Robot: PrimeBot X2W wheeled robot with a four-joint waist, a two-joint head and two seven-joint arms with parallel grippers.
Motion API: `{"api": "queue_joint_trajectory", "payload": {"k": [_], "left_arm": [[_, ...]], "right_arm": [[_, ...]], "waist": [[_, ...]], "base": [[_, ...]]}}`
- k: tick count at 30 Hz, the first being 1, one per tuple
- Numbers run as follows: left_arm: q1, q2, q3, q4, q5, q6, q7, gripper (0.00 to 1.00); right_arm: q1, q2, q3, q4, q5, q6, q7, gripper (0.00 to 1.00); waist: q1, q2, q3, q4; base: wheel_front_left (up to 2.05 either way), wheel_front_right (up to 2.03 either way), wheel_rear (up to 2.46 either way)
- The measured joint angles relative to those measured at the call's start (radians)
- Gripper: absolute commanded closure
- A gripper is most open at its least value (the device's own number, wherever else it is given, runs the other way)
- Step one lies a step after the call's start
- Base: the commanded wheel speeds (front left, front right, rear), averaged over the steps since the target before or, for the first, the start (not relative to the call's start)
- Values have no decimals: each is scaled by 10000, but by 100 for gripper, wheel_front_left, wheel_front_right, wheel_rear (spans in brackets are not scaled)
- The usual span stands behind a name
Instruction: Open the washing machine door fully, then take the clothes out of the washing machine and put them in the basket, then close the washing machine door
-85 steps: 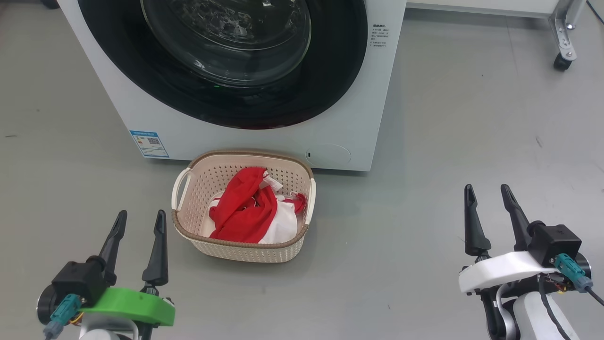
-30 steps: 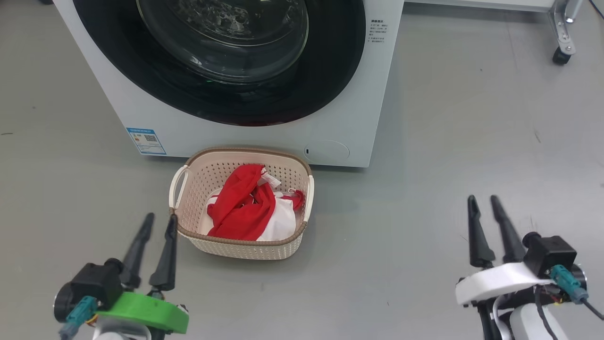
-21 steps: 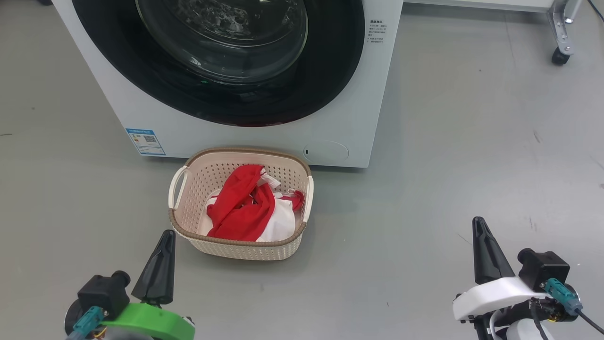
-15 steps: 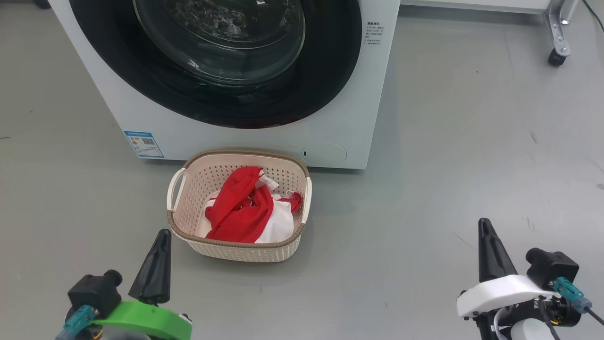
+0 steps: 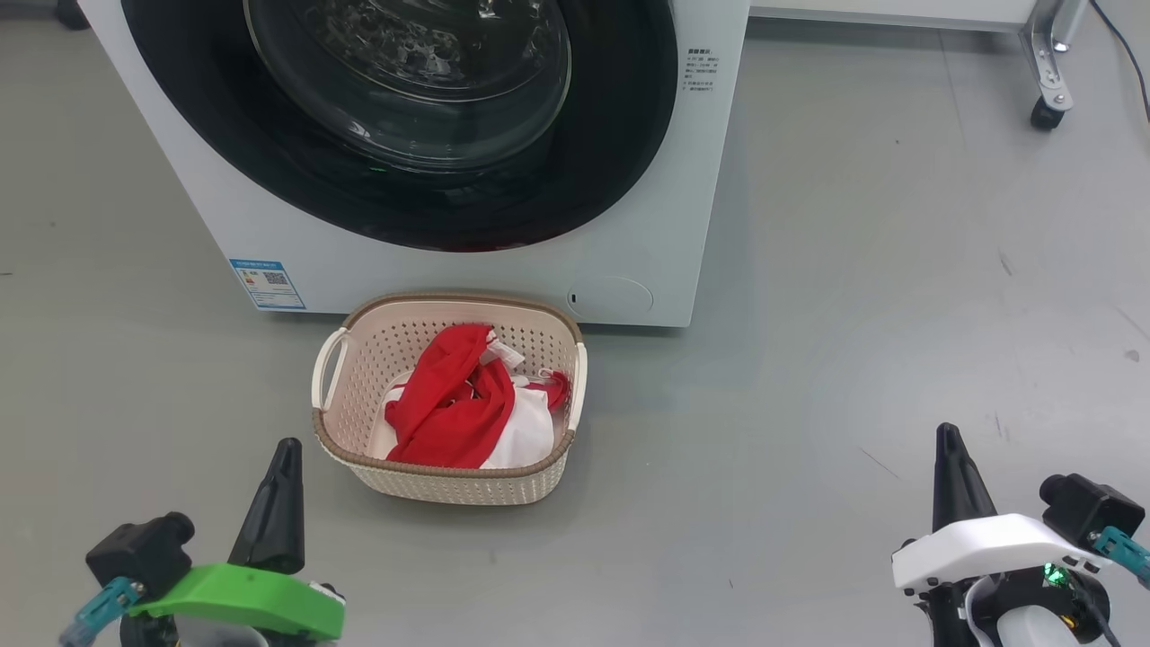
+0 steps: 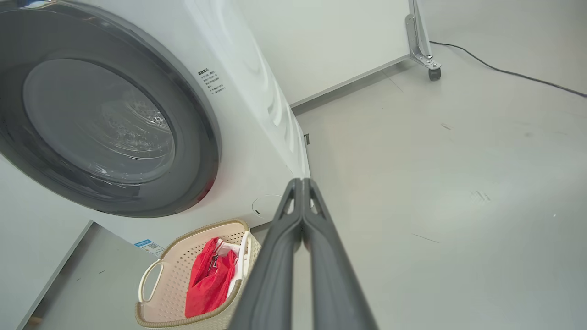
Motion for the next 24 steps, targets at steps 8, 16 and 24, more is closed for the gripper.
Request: {"api": "queue_joint_trajectory", "payload": {"k": [8,16,24], "left_arm": [[-1,2,146,21,-926,10,240,100],[-2,4,343,67,-1921,12,504,100],[-7,6,481,150,-2871,12,709,100]], "right_arm": [[-8,4,-188,31,993,88,270,100],[-29,0,-349,67,2036,173,548,100],[-104,-4,-541,121,3060,259,834,100]], "waist": [[0,0,-57,-64],[0,0,-114,-126],[0,0,-172,-189]], "base": [[0,0,0],[0,0,0],[0,0,0]]}}
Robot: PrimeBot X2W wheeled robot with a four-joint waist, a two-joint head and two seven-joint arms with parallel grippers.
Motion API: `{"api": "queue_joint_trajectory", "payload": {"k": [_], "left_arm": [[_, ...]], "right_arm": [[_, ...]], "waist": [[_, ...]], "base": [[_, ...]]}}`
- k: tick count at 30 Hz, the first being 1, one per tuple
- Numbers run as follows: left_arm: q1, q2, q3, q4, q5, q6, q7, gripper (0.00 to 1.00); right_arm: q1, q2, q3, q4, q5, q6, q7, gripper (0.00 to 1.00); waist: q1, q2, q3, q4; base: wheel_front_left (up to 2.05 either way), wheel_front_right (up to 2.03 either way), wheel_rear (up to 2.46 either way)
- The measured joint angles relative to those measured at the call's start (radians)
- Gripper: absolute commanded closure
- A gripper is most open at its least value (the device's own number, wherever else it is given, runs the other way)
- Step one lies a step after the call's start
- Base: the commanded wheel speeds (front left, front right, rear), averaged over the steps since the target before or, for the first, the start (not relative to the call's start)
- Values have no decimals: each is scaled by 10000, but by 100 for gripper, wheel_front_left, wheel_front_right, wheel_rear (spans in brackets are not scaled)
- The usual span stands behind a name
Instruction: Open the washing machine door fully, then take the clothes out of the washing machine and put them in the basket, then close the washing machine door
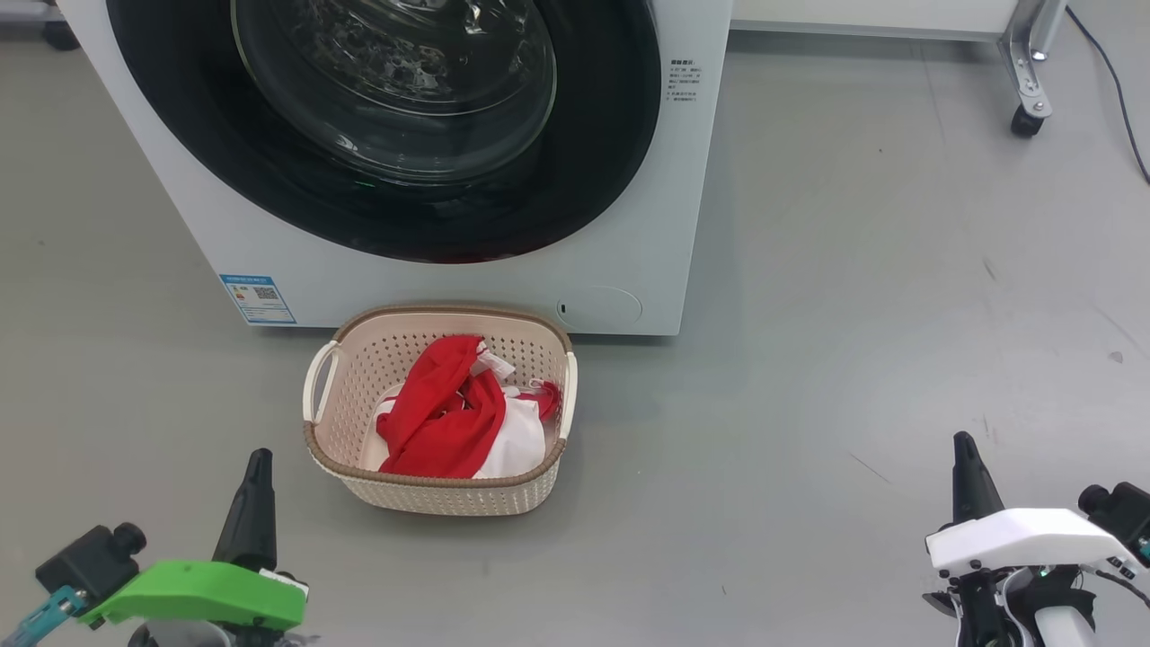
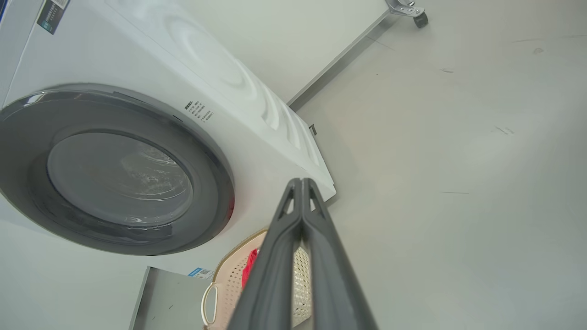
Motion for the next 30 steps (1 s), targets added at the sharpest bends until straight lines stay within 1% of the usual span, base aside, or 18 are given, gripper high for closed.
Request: {"api": "queue_joint_trajectory", "payload": {"k": [27,30], "left_arm": [[-30,0,577,301,-3289,0,790,100],[-32,0,604,330,-3478,0,855,100]], "right_arm": [[-309,-33,-585,198,3407,282,859,100],[-331,-38,-623,201,3682,343,936,100]], "waist": [[0,0,-198,-209],[0,0,-212,-224]], "base": [[0,0,0],[0,0,0]]}}
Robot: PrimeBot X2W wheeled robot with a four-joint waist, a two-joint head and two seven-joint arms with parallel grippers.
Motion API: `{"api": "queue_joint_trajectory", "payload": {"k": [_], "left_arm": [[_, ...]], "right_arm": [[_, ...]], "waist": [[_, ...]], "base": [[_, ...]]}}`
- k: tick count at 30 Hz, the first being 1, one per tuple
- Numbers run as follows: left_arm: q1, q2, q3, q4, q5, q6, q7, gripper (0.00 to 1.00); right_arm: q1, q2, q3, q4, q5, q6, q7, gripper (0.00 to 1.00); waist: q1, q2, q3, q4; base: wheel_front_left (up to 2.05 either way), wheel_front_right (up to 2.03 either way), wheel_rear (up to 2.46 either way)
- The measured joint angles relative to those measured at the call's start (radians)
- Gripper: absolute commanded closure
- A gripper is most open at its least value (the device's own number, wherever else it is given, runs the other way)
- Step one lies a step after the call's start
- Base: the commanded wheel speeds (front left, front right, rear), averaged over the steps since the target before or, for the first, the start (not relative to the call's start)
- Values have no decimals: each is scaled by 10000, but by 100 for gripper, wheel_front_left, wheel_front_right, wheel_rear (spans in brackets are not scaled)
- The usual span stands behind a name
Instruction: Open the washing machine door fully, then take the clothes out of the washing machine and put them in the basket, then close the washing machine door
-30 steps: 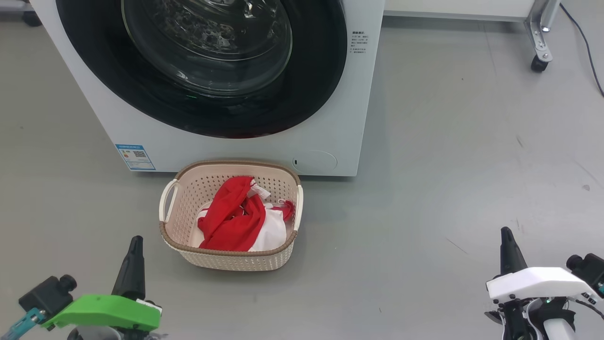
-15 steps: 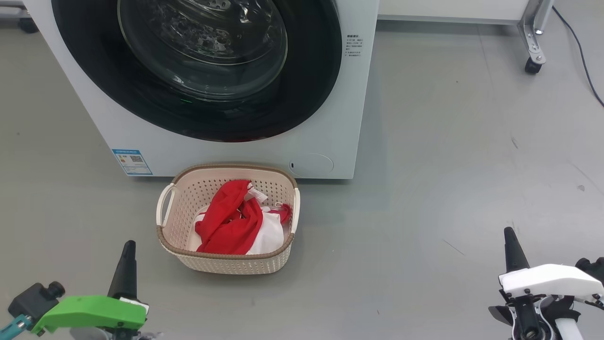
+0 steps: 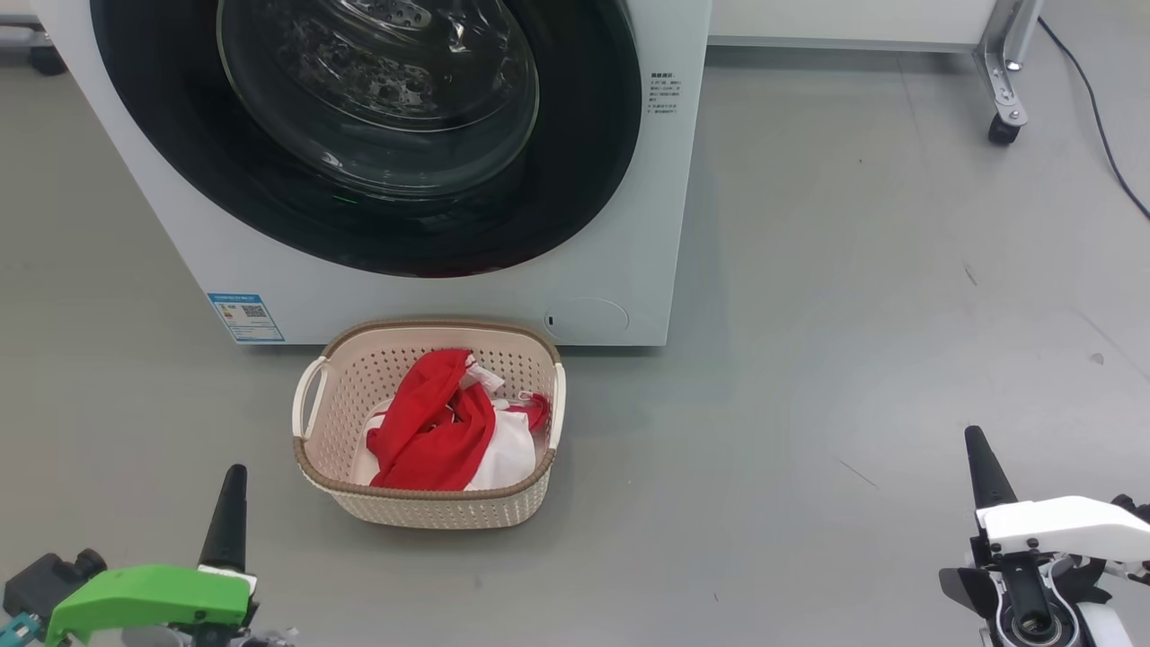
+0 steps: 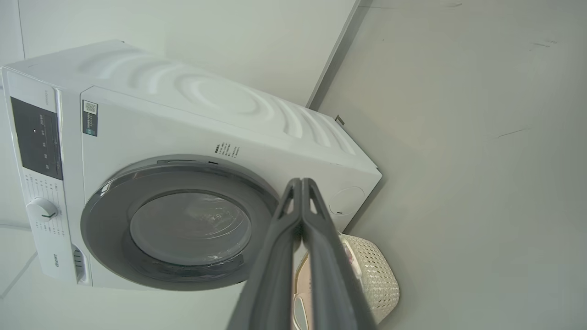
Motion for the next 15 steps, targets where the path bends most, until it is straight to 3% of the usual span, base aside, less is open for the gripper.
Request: {"api": "queue_joint_trajectory", "payload": {"k": [15], "left_arm": [[-106,0,320,186,-1804,0,433,100]], "right_arm": [[-108,-10,-330,61,1894,102,477,100]], "waist": [[0,0,-108,-116]], "base": [[0,0,0]]}}
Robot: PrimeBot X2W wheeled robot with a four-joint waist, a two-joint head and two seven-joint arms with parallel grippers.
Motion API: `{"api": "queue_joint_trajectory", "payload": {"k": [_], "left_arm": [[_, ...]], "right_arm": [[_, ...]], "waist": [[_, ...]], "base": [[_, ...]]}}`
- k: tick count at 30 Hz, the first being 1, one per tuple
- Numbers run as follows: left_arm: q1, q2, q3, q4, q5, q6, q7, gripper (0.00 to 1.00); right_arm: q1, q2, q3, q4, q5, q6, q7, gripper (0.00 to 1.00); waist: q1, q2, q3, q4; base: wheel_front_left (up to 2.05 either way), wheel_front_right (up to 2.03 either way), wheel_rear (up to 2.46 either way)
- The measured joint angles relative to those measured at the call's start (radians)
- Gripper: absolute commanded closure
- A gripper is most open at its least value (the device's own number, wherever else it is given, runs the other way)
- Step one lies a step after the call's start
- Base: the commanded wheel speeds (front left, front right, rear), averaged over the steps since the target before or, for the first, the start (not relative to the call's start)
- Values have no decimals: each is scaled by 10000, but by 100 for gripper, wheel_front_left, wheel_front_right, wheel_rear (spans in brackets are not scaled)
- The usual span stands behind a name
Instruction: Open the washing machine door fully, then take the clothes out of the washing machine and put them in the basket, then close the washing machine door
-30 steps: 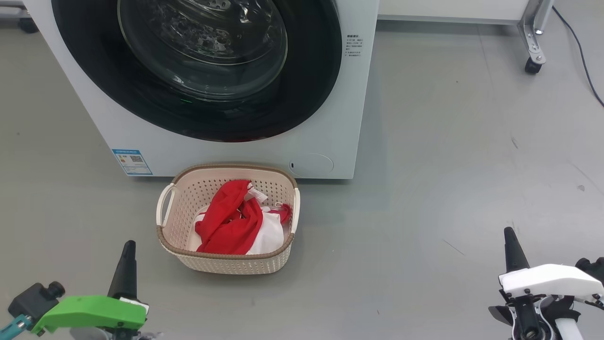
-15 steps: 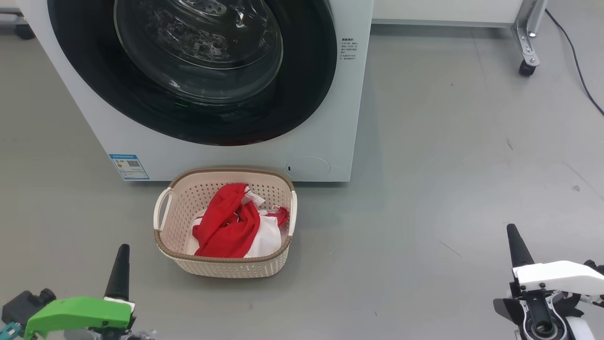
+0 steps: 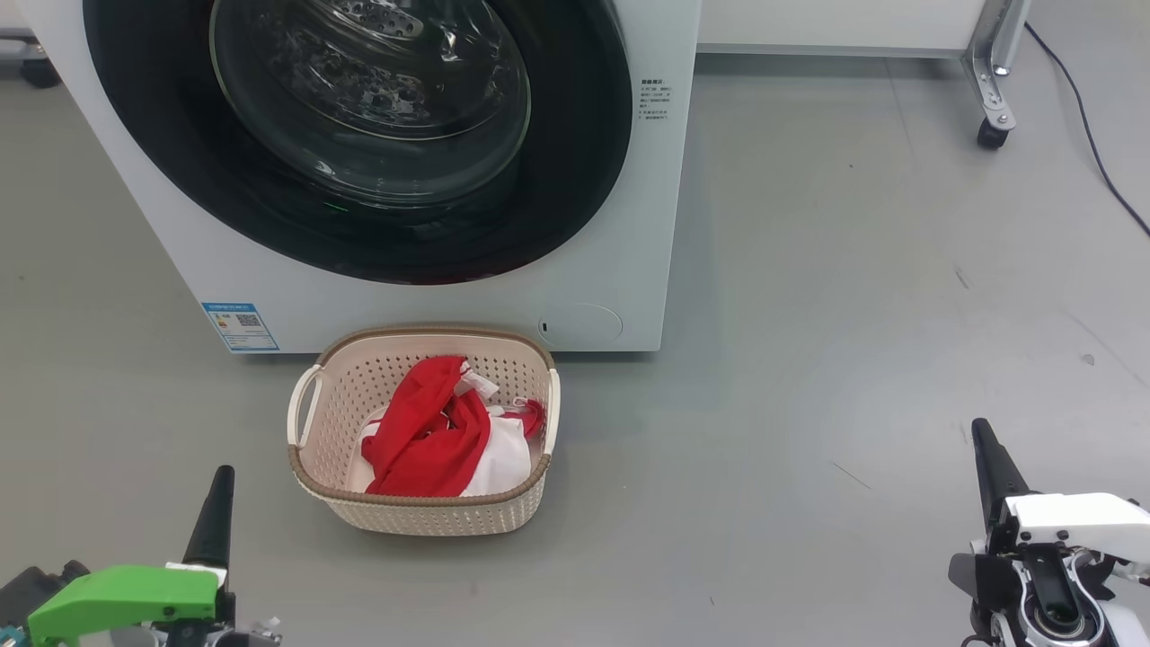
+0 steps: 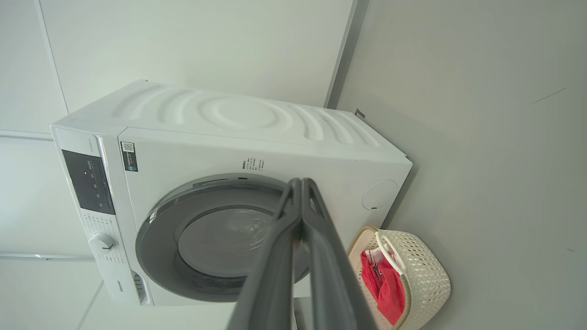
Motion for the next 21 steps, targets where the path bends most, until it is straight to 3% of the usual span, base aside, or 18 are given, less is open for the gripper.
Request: {"api": "queue_joint_trajectory", "payload": {"k": [10,21], "left_arm": [[-94,-4,245,109,-1271,0,311,100],[-102,-6,263,163,-1287,-2,313,100]], "right_arm": [[-93,-23,-230,44,1352,125,330,100],[-119,-29,-259,61,1390,167,336,100]], "waist": [[0,0,-78,-83],[0,0,-78,-83]], "base": [[0,0,0],[0,0,0]]}}
